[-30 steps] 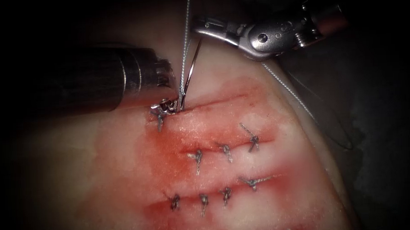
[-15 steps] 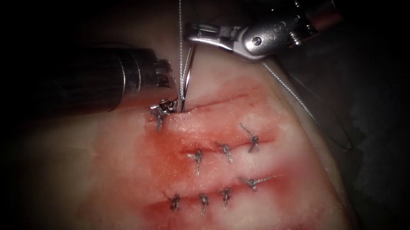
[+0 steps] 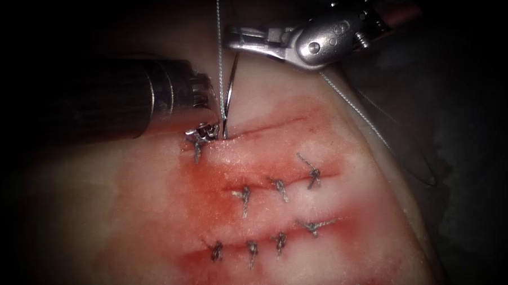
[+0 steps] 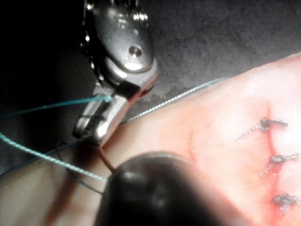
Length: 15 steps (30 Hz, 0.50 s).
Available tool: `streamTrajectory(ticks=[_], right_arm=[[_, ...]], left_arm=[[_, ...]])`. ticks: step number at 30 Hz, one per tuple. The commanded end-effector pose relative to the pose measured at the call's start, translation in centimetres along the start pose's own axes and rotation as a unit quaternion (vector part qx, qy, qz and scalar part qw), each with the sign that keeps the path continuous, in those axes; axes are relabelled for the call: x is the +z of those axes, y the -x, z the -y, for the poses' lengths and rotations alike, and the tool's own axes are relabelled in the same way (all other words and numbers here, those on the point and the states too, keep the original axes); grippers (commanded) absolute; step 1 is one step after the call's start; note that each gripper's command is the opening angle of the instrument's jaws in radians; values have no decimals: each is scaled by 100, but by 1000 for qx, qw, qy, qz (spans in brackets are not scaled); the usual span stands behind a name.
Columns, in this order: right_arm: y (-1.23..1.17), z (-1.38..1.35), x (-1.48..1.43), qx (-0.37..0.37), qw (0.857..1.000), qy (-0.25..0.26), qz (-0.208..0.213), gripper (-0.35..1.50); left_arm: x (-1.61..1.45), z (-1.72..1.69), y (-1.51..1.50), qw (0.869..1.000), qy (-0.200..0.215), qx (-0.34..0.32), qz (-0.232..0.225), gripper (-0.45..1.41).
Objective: Wound Closure
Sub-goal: Insert the needle into the bottom half of the wound
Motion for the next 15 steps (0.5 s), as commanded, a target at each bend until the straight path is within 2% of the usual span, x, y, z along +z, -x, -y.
streamTrajectory(ticks=[1, 15], right_arm=[[-5, -2, 8, -4, 1000, 1, 1, -35], [-10, -6, 9, -26, 999, 22, -10, -35]], left_arm=[[-2, -5, 9, 1000, 1, 1, 2, -45], [-2, -5, 9, 1000, 1, -2, 1, -45]])
